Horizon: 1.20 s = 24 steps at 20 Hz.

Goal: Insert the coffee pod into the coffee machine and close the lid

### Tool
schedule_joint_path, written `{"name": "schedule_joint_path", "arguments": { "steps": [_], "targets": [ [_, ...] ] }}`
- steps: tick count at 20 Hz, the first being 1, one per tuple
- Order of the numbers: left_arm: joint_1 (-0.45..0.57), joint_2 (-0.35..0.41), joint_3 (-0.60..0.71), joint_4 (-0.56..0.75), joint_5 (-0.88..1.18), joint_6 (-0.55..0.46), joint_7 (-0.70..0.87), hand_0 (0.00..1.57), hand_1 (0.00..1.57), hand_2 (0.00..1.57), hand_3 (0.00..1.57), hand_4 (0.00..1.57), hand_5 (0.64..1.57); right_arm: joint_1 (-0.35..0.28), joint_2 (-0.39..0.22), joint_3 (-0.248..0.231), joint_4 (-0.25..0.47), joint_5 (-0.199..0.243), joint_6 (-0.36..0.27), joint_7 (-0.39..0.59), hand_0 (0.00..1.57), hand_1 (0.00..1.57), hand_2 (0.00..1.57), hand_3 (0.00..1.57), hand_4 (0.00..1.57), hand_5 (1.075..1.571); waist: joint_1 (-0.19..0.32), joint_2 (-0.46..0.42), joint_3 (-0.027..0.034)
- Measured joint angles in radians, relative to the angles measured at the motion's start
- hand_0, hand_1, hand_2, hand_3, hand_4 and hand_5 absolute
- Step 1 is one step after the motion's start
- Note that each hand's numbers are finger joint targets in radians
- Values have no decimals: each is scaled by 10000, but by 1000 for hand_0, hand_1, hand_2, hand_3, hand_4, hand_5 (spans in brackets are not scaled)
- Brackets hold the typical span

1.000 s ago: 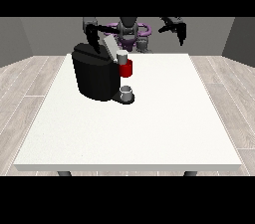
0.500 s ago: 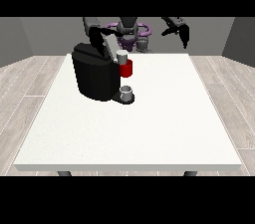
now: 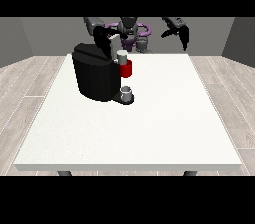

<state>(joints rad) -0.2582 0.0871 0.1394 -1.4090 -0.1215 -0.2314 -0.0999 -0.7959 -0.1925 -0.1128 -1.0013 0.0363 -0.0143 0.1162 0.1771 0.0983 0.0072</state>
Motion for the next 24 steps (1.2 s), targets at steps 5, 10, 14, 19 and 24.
{"name": "schedule_joint_path", "arguments": {
  "steps": [5,10,14,19,24],
  "targets": [
    [-108,-31,-86,119,13,-42,49,0,0,0,0,331,1571,-411,59,176,-28,259,-222,497,0,0,0,0,0,1571,145,8,31],
    [-326,0,-164,171,66,-192,-96,0,0,0,0,407,1571,-576,-225,334,-357,685,-466,1278,0,0,0,0,203,1571,456,218,87],
    [-500,-10,-253,177,29,-225,-185,0,0,0,0,382,1571,-710,-558,382,-670,994,-573,1814,0,0,0,0,274,1571,750,457,141],
    [-827,1,-387,146,134,-479,-286,0,0,0,0,429,1571,-892,-935,219,-1084,1250,-810,2804,0,0,0,0,102,1571,1275,765,212],
    [-1172,-31,-510,208,164,-610,-290,0,0,0,0,395,1571,-1247,-1203,89,-1684,1247,-867,3713,0,0,0,0,0,1571,1804,1112,256]
  ]
}}
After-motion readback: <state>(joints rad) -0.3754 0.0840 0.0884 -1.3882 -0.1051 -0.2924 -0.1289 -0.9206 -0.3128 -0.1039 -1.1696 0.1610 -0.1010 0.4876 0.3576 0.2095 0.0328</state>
